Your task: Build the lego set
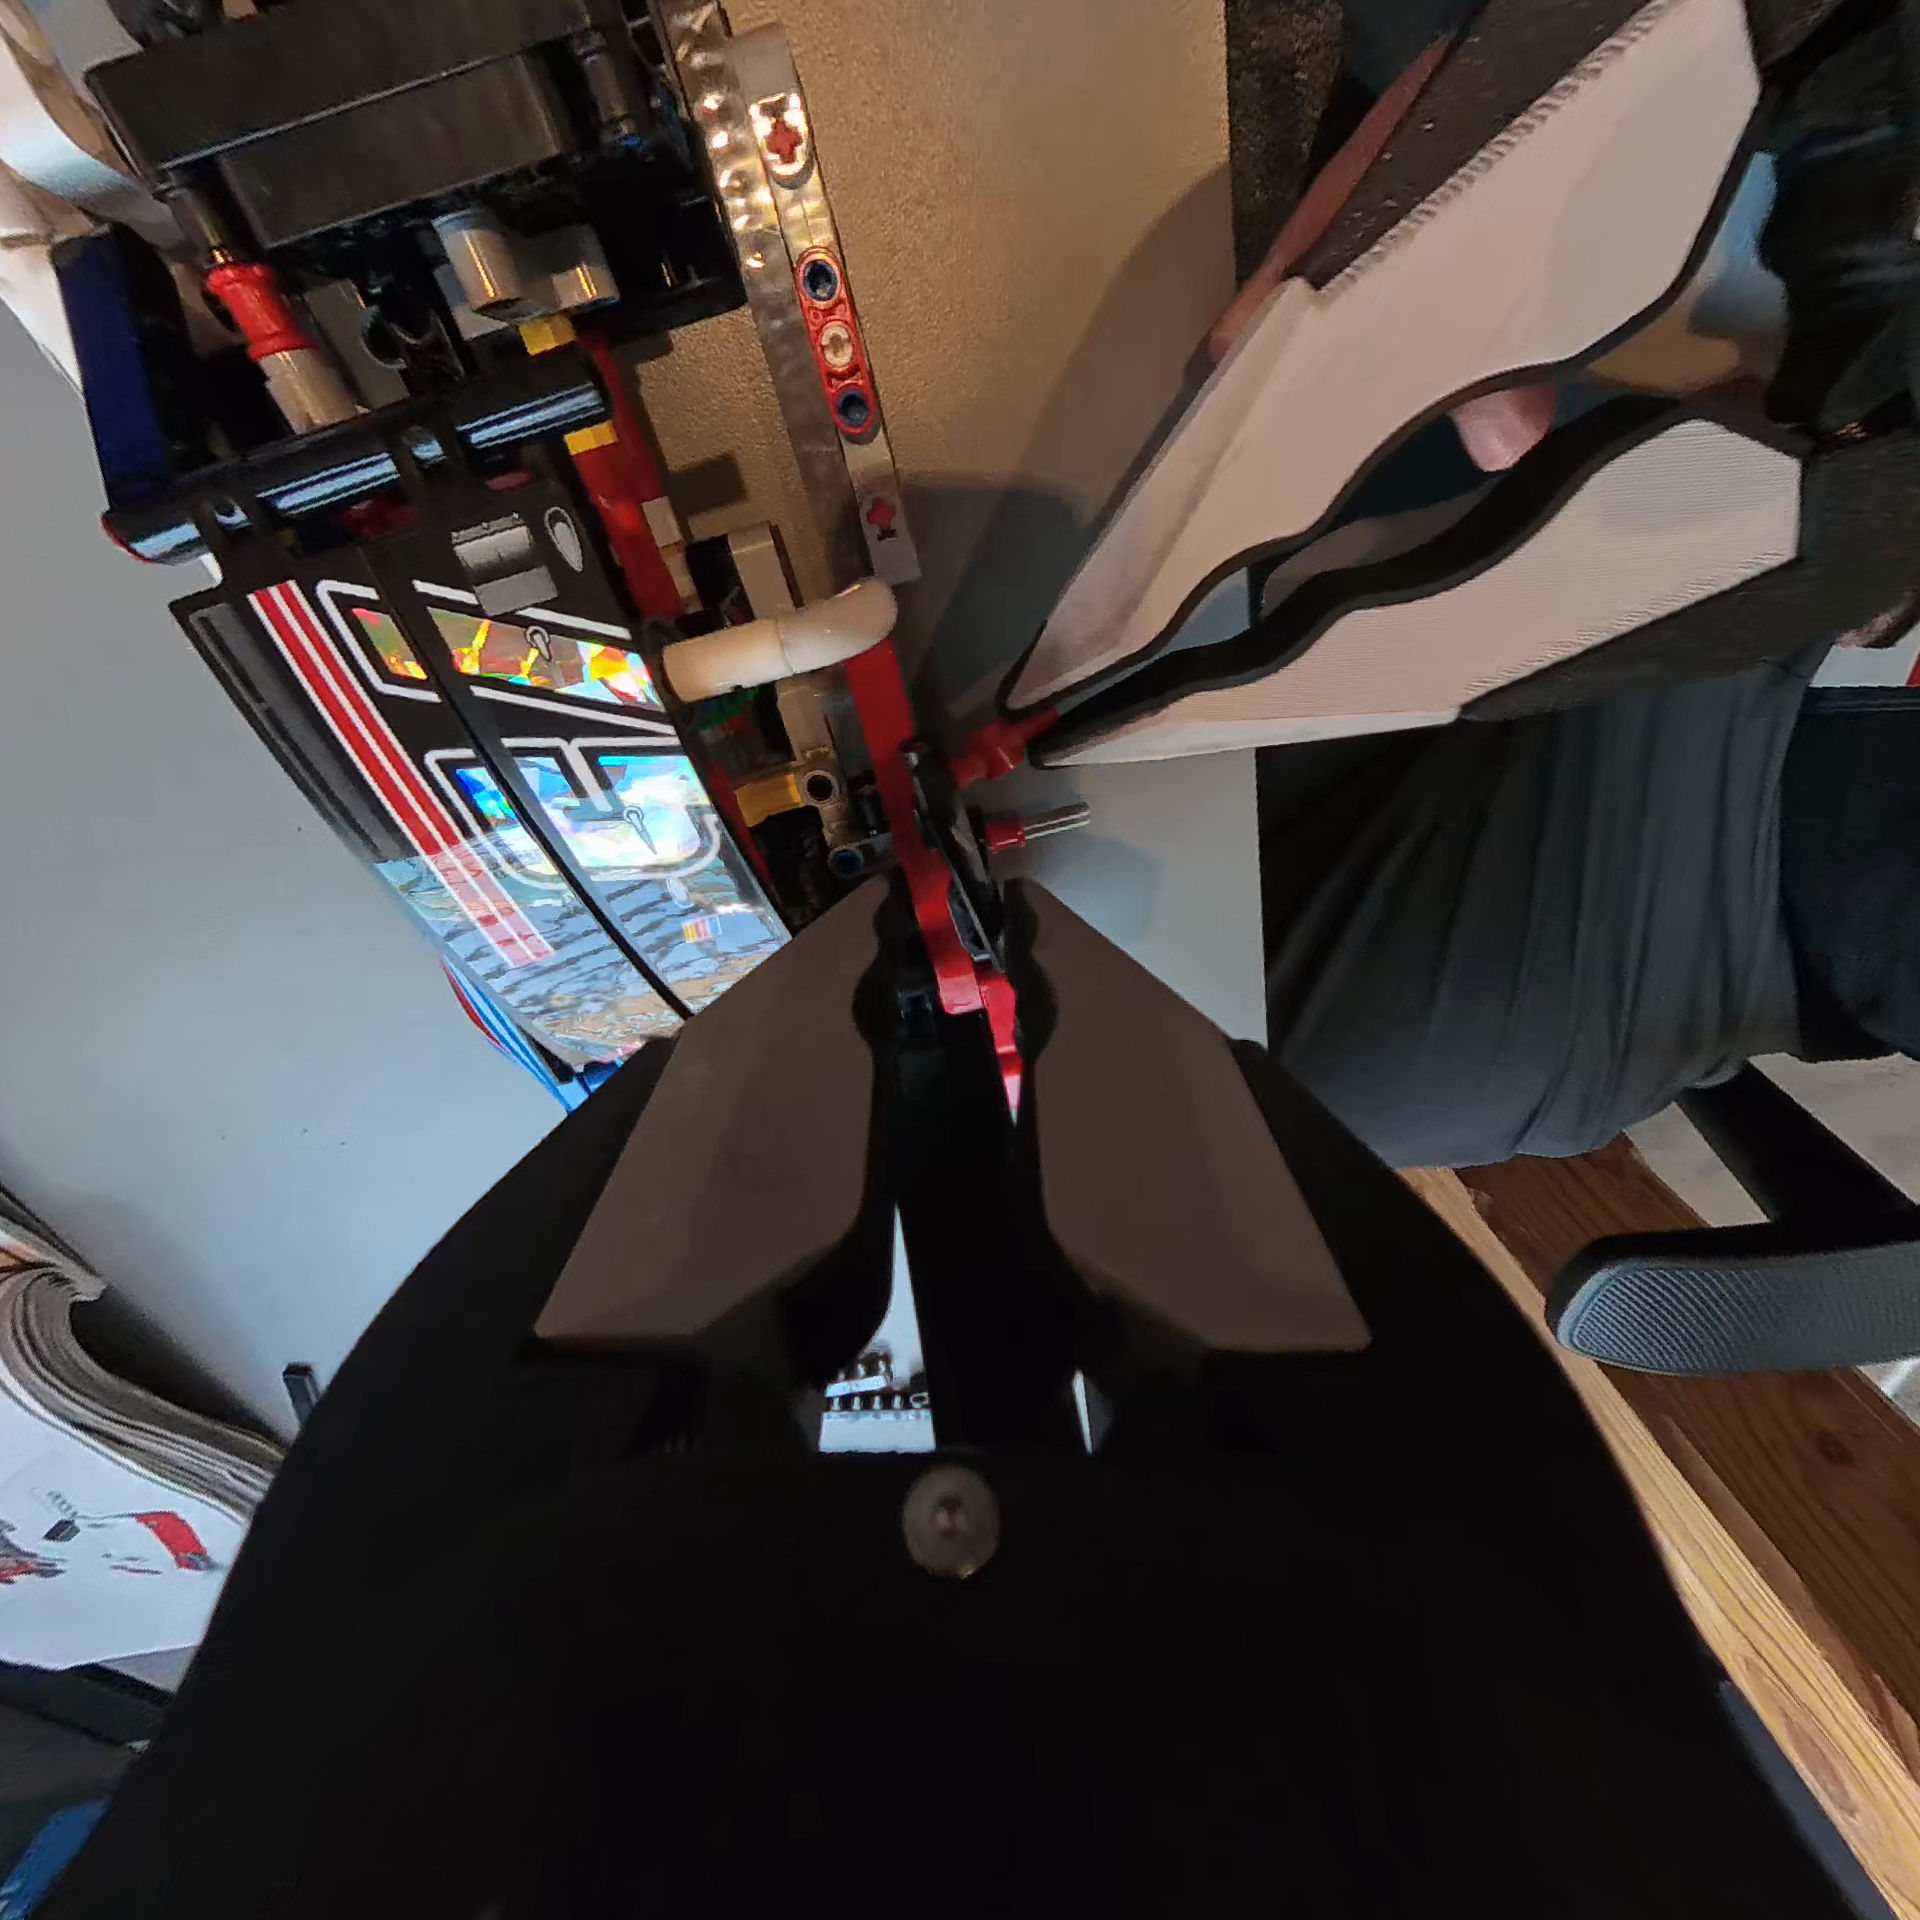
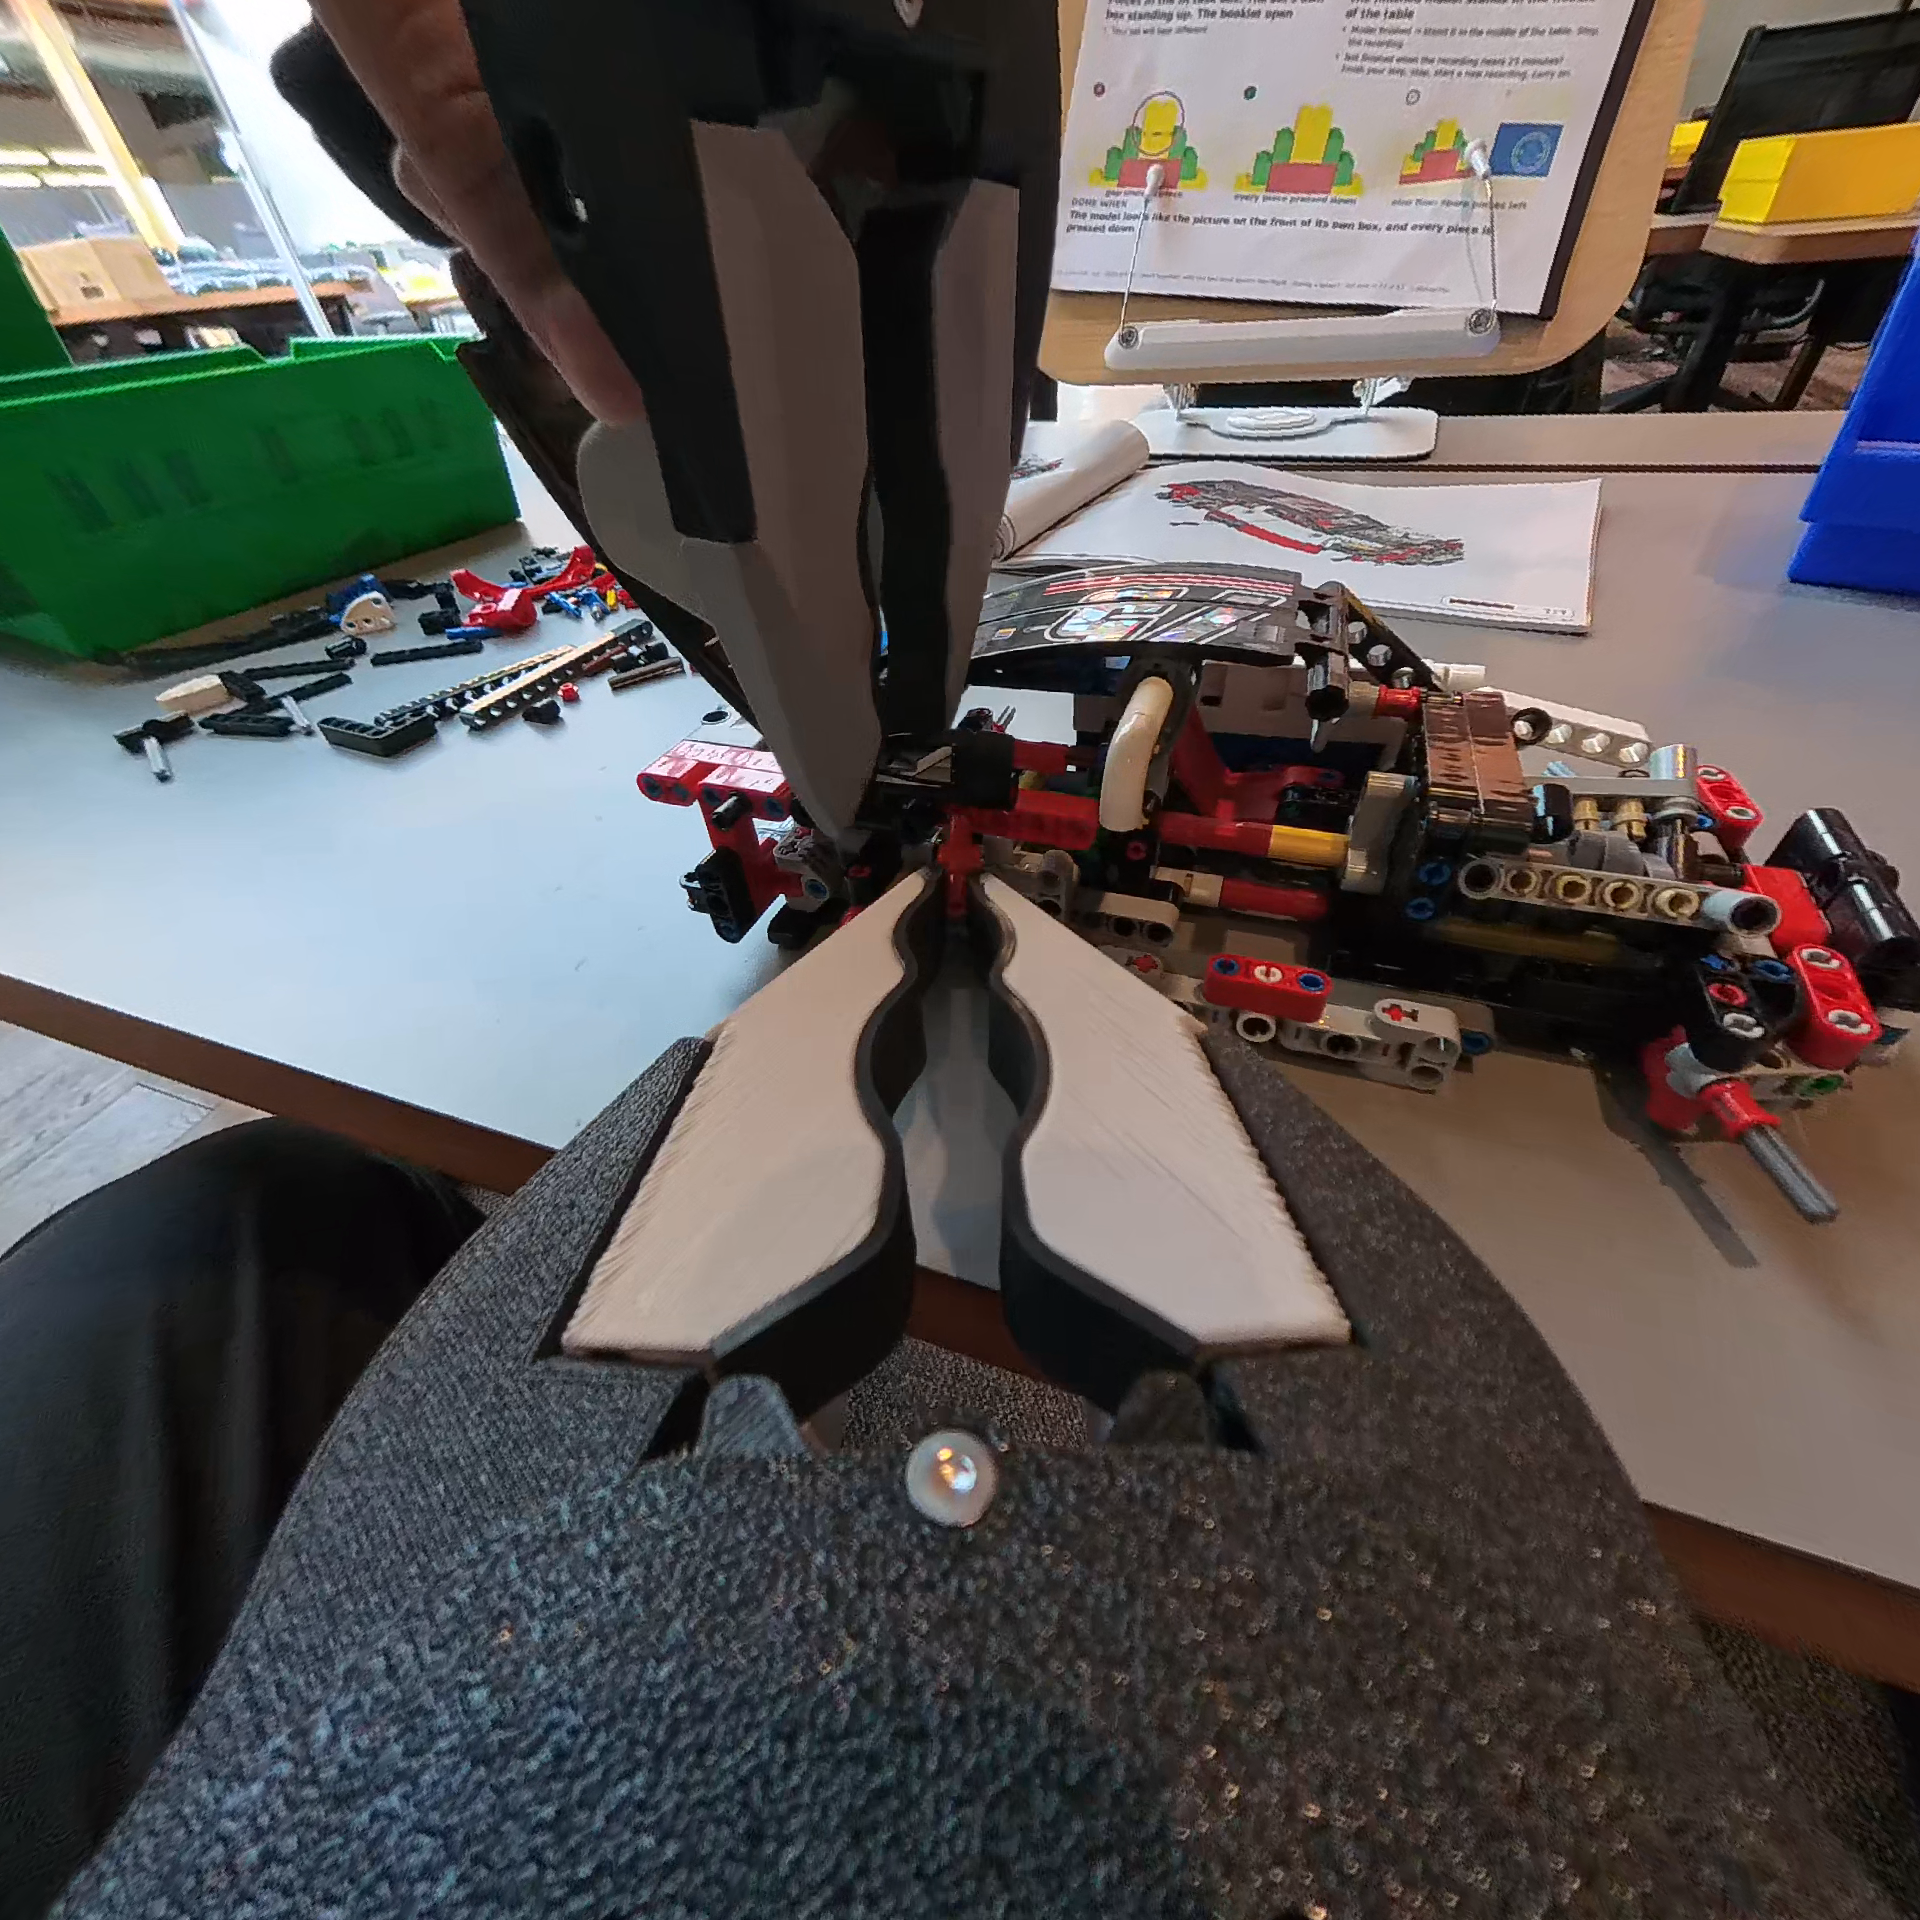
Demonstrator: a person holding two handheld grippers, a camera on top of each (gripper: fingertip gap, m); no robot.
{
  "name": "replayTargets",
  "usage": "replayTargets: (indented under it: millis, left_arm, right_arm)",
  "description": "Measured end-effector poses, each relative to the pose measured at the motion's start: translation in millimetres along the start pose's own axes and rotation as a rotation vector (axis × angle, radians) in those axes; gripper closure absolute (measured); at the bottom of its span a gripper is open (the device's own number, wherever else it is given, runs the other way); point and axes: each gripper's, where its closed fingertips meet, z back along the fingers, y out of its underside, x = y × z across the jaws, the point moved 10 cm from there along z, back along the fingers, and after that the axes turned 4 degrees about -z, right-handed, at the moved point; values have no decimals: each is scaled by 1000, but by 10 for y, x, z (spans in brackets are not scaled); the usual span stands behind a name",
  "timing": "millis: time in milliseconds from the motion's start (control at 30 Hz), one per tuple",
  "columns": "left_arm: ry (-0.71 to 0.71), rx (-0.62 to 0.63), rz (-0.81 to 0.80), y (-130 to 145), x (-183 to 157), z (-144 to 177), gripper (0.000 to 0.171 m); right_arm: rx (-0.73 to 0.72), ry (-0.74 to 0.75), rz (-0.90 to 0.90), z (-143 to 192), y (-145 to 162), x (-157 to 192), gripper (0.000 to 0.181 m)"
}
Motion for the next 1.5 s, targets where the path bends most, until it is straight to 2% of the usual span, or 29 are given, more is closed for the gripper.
replayTargets:
  millis: [233, 700, 833, 967, 1133, 1267, 1333, 1500]
  left_arm:
    - [25, -35, 16, -6, -12, -7, 157]
    - [99, -119, 196, -62, -121, -13, 157]
    - [90, -134, 184, -60, -144, -16, 157]
    - [111, -154, 176, -80, -173, -19, 141]
    - [123, -156, 173, -75, -152, 2, 139]
    - [99, -228, 181, -66, -113, 141, 143]
    - [84, -218, 178, -64, -84, 128, 143]
    - [93, -182, 156, -102, -80, 12, 154]
  right_arm:
    - [-3, 3, 2, 28, 18, -5, 180]
    - [-5, 41, 9, 226, 49, -16, 180]
    - [-17, 39, 2, 247, 36, -27, 180]
    - [-20, 44, 3, 253, 29, -44, 180]
    - [-21, 30, -20, 255, 45, -78, 180]
    - [-26, 23, -30, 258, 49, -97, 181]
    - [-30, 26, -31, 255, 46, -104, 180]
    - [-25, 24, -36, 233, 73, -119, 180]
